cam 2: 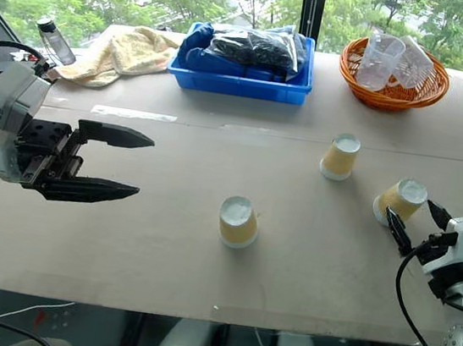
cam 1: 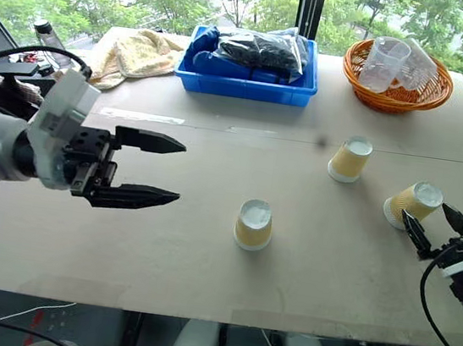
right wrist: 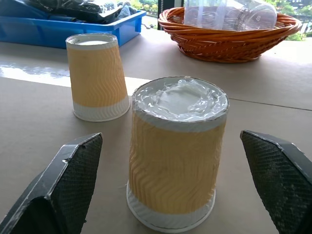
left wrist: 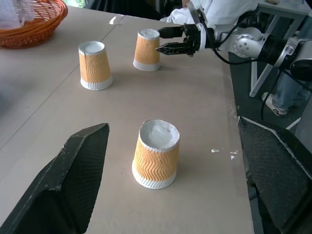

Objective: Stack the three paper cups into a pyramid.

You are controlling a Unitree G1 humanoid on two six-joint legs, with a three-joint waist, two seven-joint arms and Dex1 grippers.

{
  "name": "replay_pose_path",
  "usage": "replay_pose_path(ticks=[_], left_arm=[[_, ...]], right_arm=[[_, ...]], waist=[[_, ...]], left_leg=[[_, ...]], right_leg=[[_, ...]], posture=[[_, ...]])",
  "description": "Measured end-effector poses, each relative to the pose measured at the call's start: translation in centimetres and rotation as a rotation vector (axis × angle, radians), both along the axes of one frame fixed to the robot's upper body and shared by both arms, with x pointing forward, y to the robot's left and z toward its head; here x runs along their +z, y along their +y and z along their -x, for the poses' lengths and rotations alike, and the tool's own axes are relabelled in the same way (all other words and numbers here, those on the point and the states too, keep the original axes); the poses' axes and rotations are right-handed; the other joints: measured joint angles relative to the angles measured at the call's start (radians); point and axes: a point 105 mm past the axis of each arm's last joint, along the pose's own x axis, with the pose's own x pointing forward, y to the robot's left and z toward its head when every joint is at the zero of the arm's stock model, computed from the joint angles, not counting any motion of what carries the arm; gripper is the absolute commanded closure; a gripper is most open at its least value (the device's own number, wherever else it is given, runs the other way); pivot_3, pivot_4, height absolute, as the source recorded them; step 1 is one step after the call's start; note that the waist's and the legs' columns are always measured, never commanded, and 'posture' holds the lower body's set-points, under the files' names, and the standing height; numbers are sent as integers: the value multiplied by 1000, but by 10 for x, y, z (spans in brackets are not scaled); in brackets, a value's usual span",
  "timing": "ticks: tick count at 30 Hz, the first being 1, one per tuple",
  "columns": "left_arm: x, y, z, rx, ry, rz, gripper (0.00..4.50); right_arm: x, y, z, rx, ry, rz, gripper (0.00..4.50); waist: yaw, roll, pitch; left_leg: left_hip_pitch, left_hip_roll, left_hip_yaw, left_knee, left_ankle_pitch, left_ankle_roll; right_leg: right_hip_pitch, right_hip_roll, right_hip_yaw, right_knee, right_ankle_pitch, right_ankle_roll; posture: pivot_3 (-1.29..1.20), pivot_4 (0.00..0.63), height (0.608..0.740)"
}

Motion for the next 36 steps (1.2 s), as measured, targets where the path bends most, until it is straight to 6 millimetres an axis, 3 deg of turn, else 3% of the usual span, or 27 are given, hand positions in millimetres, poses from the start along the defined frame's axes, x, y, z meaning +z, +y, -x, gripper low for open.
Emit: replay_pose_path(ticks=[10,13,17,23,27,34,36], left_arm=[[0,3,2,19,-18,-10,182],[-1,3,2,25,-14,-8,0],[-2,3,2,32,-18,-2,0],[-7,6,3,53,-4,-13,0],[-9,9,5,55,3,-23,0],[-6,11,2,53,-13,-28,0],[-6,12,2,50,-14,-27,0]], right_arm=[[8,3,-15,-6,-22,-40,0],[3,2,-18,-8,0,-48,737],[4,4,-23,-1,2,-54,2473],[2,7,-20,27,2,-44,2642],[2,39,-1,227,29,-32,2642],[3,119,48,639,82,46,2642],[3,130,55,688,86,44,2642]], waist=[[-1,0,0],[-1,0,0],[-1,0,0],[-1,0,0],[0,1,0],[0,0,1],[0,0,1]], left_leg=[[0,0,0,0,0,0],[-1,0,0,0,0,0],[-1,0,1,0,0,0],[-2,0,2,0,0,0],[-2,1,2,-1,0,1],[-1,1,1,0,-2,4],[-2,1,2,0,-2,4]], right_leg=[[-1,0,0,0,0,0],[-2,0,1,1,0,0],[-3,0,2,2,0,0],[-4,0,2,2,0,0],[-4,0,2,2,0,0],[-4,0,2,3,0,0],[-4,0,2,3,0,0]], posture=[[0,150,740],[0,150,740],[0,150,740],[0,150,740],[0,150,740],[0,150,740],[0,150,740]])
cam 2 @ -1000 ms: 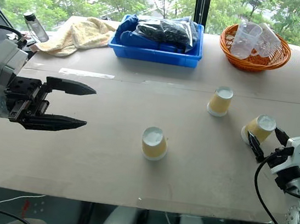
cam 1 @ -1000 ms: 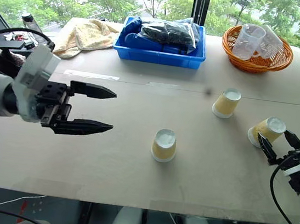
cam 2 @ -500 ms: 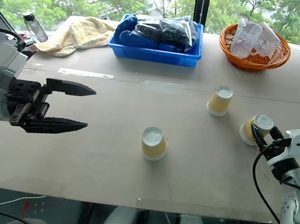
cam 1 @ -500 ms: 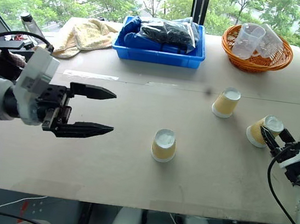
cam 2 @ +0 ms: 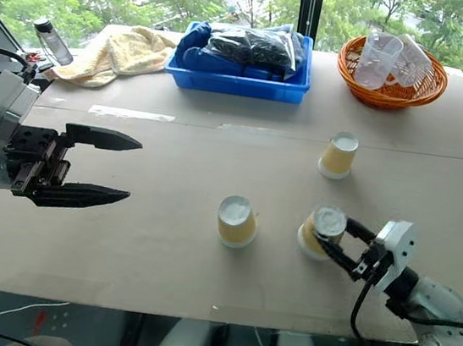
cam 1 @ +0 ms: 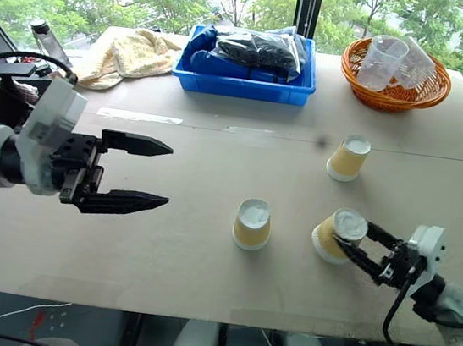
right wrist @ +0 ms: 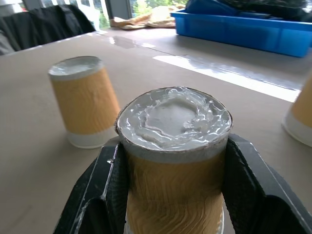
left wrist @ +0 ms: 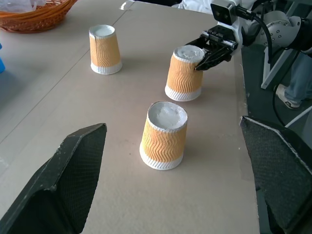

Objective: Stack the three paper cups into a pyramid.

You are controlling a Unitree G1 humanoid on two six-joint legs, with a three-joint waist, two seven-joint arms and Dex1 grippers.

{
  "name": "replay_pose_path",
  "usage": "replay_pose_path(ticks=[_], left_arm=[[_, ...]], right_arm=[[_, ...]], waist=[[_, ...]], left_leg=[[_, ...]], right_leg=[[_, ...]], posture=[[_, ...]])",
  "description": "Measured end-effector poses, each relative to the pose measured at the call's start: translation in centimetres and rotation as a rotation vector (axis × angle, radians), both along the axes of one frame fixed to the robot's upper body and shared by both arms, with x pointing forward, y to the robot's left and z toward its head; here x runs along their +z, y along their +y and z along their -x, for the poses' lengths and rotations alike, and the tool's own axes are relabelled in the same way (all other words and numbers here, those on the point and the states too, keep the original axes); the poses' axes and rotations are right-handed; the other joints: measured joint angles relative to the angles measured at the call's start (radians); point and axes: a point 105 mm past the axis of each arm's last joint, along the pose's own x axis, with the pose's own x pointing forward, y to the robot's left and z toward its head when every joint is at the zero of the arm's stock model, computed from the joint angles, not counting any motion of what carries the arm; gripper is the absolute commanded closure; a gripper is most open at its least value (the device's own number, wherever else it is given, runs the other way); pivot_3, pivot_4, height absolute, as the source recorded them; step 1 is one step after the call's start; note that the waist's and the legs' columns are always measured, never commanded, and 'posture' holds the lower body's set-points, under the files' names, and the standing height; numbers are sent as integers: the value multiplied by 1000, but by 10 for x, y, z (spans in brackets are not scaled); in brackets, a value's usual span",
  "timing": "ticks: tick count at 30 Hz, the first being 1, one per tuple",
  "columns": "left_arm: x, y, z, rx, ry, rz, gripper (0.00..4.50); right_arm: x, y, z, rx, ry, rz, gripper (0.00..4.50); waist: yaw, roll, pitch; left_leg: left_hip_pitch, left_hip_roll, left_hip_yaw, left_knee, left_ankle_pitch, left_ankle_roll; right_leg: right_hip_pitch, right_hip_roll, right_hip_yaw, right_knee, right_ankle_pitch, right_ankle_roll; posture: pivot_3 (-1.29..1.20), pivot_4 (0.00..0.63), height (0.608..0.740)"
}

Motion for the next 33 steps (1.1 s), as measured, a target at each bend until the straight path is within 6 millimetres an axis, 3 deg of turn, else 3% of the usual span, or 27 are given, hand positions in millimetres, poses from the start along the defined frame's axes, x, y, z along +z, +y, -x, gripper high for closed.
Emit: replay_pose_path(ticks=[7,14,27,29,30,31,33], left_arm=[[-3,-2,-2,-13,6,-9,0],[-4,-3,-2,-15,8,-7,0],[-6,-4,-3,-14,8,6,0],[-5,-4,-3,-13,7,6,0],[-6,-4,-3,-12,8,6,0],[-6,-3,-2,-11,9,6,0],[-6,-3,-2,-10,12,6,0]], right_arm=[[-4,26,0,92,-59,54,2642],[-12,33,-15,92,-104,69,2642],[-11,57,-16,172,-101,32,2642],[-12,57,-16,177,-91,37,1592],[-13,56,-15,180,-89,37,1391],[-13,56,-14,183,-84,33,577],[-14,56,-14,187,-81,34,50]], waist=[[0,-2,1],[0,-5,3],[0,-5,3],[1,-6,3],[0,-6,3],[0,-6,3],[0,-6,4]], left_leg=[[0,0,0,1,2,-3],[0,0,0,1,2,-4],[0,0,1,3,2,-4],[0,0,1,4,2,-4],[0,0,1,4,2,-4],[0,0,1,4,2,-4],[0,0,1,5,2,-3]], right_leg=[[0,0,0,1,0,0],[-1,0,0,3,0,0],[-3,0,1,8,0,0],[-3,0,1,9,0,0],[-3,0,1,9,0,0],[-3,0,1,10,0,0],[-4,0,1,10,0,0]], posture=[[0,150,740],[0,150,740],[0,150,740],[0,150,740],[0,150,740],[0,150,740],[0,150,740]])
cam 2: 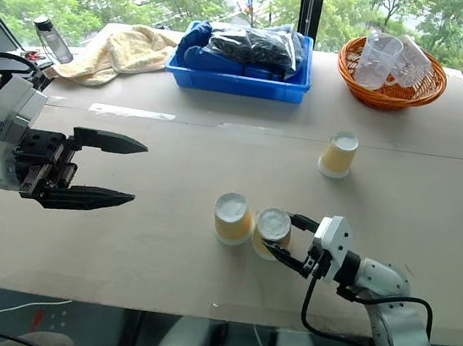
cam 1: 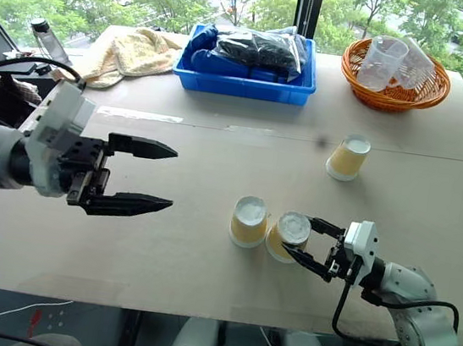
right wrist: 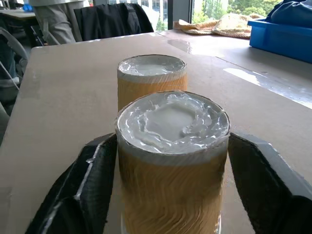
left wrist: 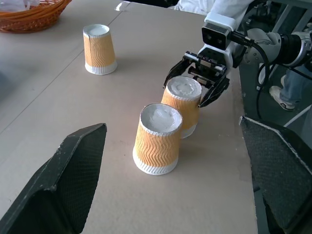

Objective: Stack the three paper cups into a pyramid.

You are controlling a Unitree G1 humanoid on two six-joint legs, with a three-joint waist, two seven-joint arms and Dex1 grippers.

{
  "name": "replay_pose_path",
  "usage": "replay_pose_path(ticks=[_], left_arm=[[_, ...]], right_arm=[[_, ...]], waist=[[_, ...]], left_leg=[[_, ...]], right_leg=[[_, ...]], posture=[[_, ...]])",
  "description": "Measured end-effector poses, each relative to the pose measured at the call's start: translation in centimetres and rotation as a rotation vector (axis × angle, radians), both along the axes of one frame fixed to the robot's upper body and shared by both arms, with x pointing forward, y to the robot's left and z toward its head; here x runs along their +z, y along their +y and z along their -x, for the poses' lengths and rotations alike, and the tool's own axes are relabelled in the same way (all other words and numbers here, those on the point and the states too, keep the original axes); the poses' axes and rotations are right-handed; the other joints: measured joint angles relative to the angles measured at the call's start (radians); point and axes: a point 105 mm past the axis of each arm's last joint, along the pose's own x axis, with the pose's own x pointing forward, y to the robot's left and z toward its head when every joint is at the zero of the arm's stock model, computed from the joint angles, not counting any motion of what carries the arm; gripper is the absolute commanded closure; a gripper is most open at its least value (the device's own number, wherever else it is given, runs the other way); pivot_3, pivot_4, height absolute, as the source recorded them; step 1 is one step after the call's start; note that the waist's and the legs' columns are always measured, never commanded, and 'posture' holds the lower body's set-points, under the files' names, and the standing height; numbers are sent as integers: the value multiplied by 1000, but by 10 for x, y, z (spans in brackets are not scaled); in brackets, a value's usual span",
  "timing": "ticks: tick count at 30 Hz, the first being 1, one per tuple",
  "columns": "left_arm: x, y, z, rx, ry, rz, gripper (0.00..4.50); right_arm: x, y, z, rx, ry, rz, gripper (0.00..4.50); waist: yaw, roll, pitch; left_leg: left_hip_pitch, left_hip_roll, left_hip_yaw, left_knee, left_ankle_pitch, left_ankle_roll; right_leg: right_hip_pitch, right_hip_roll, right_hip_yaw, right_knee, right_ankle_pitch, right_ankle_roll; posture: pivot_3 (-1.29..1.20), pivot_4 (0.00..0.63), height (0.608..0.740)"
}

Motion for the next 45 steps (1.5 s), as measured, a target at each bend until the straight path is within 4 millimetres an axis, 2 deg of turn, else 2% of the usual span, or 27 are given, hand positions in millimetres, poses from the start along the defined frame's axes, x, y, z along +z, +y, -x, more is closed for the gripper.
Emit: replay_pose_path(ticks=[5,8,11,13,17,18,19,20,23,28,35,41,45], left_arm=[[-1,0,0,1,1,0,0],[-1,1,0,3,1,1,0],[-1,1,-1,5,3,3,0],[-1,2,-1,7,3,4,0],[3,1,-4,14,-28,24,0],[4,1,-4,16,-32,27,0],[6,3,-9,42,-48,43,0],[7,3,-9,44,-49,45,0],[17,5,-19,107,-98,66,0],[20,8,-28,175,-111,89,0],[20,9,-30,195,-113,95,0],[16,10,-29,199,-102,90,0],[15,10,-29,203,-103,88,0]], right_arm=[[4,-8,-3,-24,-11,-3,50],[14,-15,-5,-48,-25,-37,50],[36,-19,-6,-70,-60,-102,50],[51,-23,-14,-113,-84,-135,50],[93,-42,-54,-312,-195,-185,50],[94,-44,-56,-324,-195,-186,50],[88,-56,-81,-450,-170,-169,50],[87,-57,-84,-461,-165,-168,50],[80,-77,-124,-636,-135,-125,50],[67,-85,-148,-720,-99,-101,50],[62,-86,-164,-727,-65,-105,50],[60,-71,-165,-660,-13,-187,50],[59,-67,-165,-642,-16,-175,50]], waist=[[0,-1,0],[0,-1,1],[-1,-2,2],[-3,-2,2],[-3,-2,2],[-3,-2,2],[0,-2,2],[0,-2,2],[-8,-2,4],[-21,-2,4],[-29,-2,4],[-29,-2,5],[-27,-2,5]], left_leg=[[0,0,0,0,0,0],[0,0,0,0,0,0],[-1,0,0,0,0,0],[-1,0,0,0,0,0],[0,0,1,1,1,-1],[0,0,1,1,1,-1],[-4,0,0,1,2,-3],[-4,0,1,1,2,-3],[-4,-1,2,2,2,-3],[-5,0,2,1,2,-3],[-4,0,2,1,2,-3],[-5,0,2,1,2,-3],[-5,0,2,1,2,-3]], right_leg=[[0,0,0,1,0,0],[-1,0,0,1,0,0],[-1,0,0,1,0,0],[-1,0,1,2,0,0],[-2,0,1,2,0,0],[-2,0,1,2,0,0],[-4,0,0,2,0,0],[-4,0,1,2,0,0],[-5,0,2,3,0,0],[-6,1,2,3,0,0],[-6,1,2,3,0,0],[-6,0,2,3,0,0],[-6,0,2,3,0,0]], posture=[[0,150,740],[0,150,740],[0,150,740],[0,150,740],[0,150,740],[0,150,740],[0,150,740],[0,150,740],[0,150,740],[0,150,740],[0,150,740],[0,150,740],[0,150,740]])
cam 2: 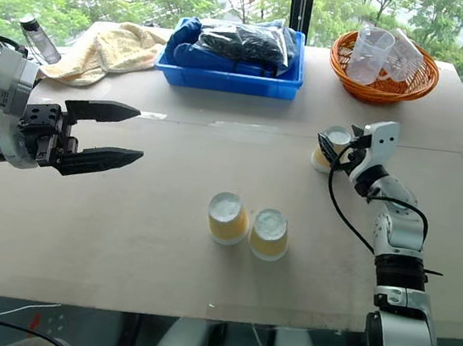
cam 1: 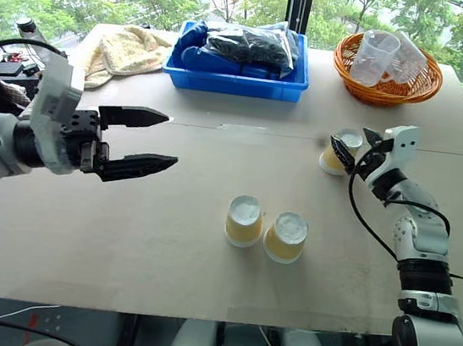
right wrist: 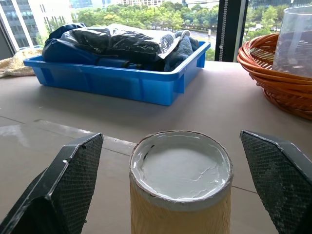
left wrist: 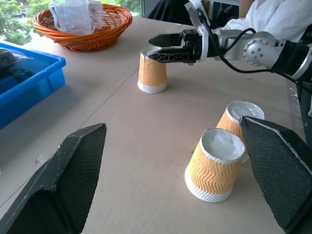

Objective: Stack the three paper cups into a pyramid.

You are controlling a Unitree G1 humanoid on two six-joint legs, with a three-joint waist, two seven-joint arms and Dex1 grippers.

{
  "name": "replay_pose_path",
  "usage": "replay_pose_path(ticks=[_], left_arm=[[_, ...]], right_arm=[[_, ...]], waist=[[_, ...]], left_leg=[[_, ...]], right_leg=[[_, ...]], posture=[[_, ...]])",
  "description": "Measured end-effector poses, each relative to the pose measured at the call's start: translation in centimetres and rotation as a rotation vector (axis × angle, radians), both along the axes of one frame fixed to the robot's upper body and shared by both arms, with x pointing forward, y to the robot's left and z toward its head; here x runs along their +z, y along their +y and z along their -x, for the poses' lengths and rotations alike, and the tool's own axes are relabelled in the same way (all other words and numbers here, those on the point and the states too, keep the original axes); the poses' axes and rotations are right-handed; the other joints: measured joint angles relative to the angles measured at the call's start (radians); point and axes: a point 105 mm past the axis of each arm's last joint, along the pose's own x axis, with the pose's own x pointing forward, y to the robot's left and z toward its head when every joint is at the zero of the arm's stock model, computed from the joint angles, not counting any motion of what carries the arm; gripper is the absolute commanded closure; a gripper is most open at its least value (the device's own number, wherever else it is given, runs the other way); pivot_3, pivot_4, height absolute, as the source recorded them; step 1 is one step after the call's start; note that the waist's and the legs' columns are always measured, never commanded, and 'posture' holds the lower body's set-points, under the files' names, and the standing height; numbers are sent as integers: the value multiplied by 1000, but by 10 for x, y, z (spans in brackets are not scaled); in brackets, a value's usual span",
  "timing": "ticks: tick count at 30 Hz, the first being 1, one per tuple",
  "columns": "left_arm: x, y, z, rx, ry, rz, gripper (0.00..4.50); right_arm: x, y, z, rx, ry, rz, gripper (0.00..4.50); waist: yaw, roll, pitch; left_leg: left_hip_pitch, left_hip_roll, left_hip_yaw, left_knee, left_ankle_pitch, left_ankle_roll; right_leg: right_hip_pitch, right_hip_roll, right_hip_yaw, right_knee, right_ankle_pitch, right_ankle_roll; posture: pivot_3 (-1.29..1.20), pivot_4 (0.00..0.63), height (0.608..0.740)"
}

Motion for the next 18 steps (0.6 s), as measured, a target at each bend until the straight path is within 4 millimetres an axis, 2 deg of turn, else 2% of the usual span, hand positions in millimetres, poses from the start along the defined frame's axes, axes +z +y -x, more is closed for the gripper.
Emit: replay_pose_path(ticks=[7,10,13,16,17,18], left_arm=[[-1,0,1,-2,1,-3,0],[0,-1,1,-5,-2,-4,0],[1,-1,1,-12,-11,-5,0],[2,-2,1,-16,-14,-7,0],[1,-2,1,-17,-13,-7,0],[1,-2,1,-17,-12,-8,0]], right_arm=[[-26,-8,-8,-55,78,48,50],[-24,-7,-10,-55,70,47,50],[-19,-6,-11,-46,55,46,799],[-19,-2,-11,-26,54,39,2121],[-19,-1,-10,-22,54,37,2370],[-18,0,-10,-15,51,35,2377]], waist=[[-1,0,0],[-3,0,0],[-2,0,0],[-1,0,0],[-1,0,0],[-2,0,0]], left_leg=[[0,0,0,0,0,0],[0,0,0,0,0,0],[0,0,0,0,0,0],[0,0,0,0,0,0],[0,0,0,0,0,0],[0,0,0,0,0,0]], right_leg=[[0,0,0,0,0,0],[0,0,0,0,0,0],[0,0,0,0,0,0],[0,0,0,0,0,0],[0,0,0,0,0,0],[0,0,0,0,0,0]], posture=[[0,150,740],[0,150,740],[0,150,740],[0,150,740],[0,150,740],[0,150,740]])
